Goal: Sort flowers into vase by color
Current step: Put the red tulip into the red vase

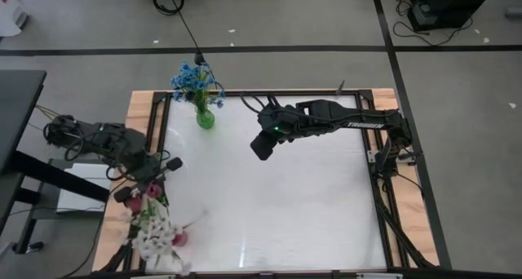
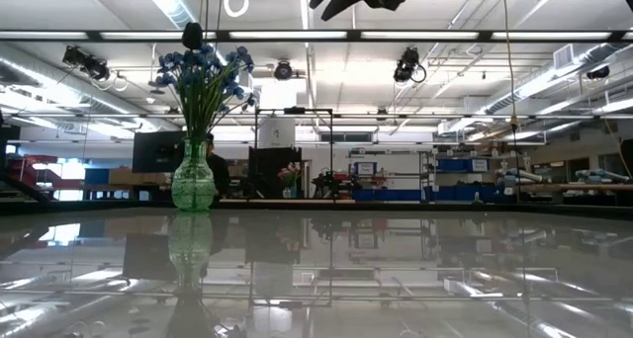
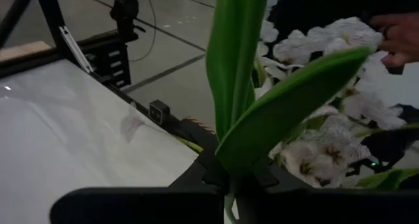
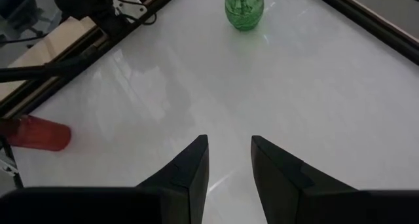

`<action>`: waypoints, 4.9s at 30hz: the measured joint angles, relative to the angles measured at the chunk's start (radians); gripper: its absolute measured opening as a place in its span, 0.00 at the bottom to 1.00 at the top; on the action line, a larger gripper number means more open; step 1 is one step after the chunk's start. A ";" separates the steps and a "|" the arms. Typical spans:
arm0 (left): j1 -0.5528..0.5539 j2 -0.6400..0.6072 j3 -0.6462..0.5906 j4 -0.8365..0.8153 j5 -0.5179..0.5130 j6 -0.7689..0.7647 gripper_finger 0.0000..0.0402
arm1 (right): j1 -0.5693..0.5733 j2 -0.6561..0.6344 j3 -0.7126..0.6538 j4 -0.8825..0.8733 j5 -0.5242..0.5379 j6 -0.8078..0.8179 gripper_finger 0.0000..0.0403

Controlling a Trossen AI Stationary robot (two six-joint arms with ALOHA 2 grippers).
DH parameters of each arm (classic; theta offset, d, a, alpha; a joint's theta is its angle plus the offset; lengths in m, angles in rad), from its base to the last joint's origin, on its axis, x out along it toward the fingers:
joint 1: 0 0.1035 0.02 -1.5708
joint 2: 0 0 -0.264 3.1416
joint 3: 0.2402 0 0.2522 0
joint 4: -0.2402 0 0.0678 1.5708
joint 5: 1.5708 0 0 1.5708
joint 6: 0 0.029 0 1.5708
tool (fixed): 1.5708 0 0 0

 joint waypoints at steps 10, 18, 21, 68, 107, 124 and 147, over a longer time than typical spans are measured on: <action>-0.032 -0.001 0.086 -0.020 -0.095 0.046 0.04 | 0.000 0.000 0.000 -0.016 -0.007 -0.014 0.31; -0.032 0.011 0.082 -0.096 -0.161 0.100 0.04 | -0.009 0.000 0.000 -0.016 -0.007 -0.019 0.31; -0.031 0.023 0.075 -0.108 -0.213 0.107 0.04 | -0.009 0.000 0.000 -0.016 -0.008 -0.019 0.31; -0.029 0.109 0.041 -0.027 -0.581 -0.085 0.04 | 0.033 0.000 0.000 -0.016 -0.051 -0.018 0.31; -0.030 0.050 0.272 -0.172 -0.580 -0.169 0.63 | 0.055 0.000 0.000 -0.026 -0.060 -0.007 0.31; -0.030 0.148 0.370 -0.241 -0.485 -0.232 0.62 | 0.055 0.000 0.000 -0.013 -0.059 -0.007 0.31; -0.030 0.148 0.472 -0.558 -0.436 -0.198 0.64 | 0.056 0.000 0.000 -0.015 -0.075 0.008 0.31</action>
